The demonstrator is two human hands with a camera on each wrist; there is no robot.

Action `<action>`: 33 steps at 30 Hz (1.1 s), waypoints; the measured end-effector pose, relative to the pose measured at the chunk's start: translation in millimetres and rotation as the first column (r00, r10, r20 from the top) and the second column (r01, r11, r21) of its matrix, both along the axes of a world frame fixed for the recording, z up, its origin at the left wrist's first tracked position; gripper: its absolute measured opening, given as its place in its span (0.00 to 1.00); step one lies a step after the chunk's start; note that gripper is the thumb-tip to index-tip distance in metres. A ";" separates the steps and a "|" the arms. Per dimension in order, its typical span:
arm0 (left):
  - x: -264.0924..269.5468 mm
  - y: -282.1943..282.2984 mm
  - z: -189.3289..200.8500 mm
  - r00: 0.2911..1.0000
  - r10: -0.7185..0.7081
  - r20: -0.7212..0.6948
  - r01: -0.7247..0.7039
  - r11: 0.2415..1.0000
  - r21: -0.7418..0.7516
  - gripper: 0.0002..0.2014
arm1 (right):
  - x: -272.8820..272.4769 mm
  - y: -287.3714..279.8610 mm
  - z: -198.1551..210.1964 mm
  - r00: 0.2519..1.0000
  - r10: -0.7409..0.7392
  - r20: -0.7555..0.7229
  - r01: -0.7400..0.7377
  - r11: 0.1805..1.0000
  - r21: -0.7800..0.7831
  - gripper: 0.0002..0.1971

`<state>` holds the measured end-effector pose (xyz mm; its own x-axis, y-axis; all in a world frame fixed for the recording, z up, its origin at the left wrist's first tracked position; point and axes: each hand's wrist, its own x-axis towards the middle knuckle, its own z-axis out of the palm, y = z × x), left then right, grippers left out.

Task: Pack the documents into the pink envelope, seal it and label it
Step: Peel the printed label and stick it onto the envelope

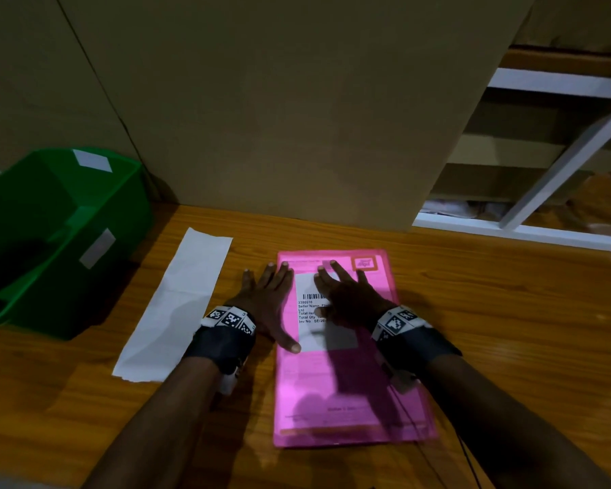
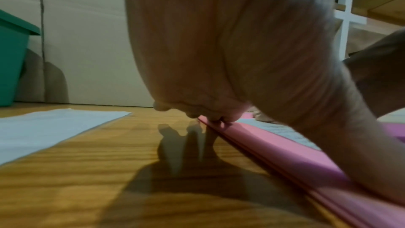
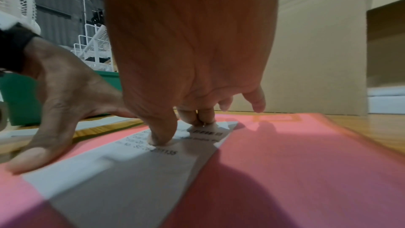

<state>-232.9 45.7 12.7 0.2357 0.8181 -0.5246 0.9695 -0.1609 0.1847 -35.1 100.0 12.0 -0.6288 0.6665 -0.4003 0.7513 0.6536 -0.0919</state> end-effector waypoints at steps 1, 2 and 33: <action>0.5 0.5 0.0 1.000 -0.004 0.004 0.004 1.000 -0.010 0.87 | -2.8 0.2 -0.4 1.000 0.004 0.003 -0.004 1.000 -0.004 0.37; 0.4 1.0 0.0 1.000 -0.006 0.010 0.006 1.000 -0.018 0.87 | -5.7 0.2 -0.8 1.000 0.001 0.004 -0.001 1.000 -0.009 0.37; -0.4 1.5 -9.1 0.998 -0.005 -0.066 0.003 1.000 -0.030 0.79 | 65.6 -46.3 -7.3 0.989 -0.144 -0.031 0.144 0.990 0.011 0.42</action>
<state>-233.3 47.2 3.6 0.2031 0.8011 -0.5630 0.9791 -0.1606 0.1246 30.6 53.7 4.6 -0.5378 0.7559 -0.3733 0.8345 0.5401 -0.1087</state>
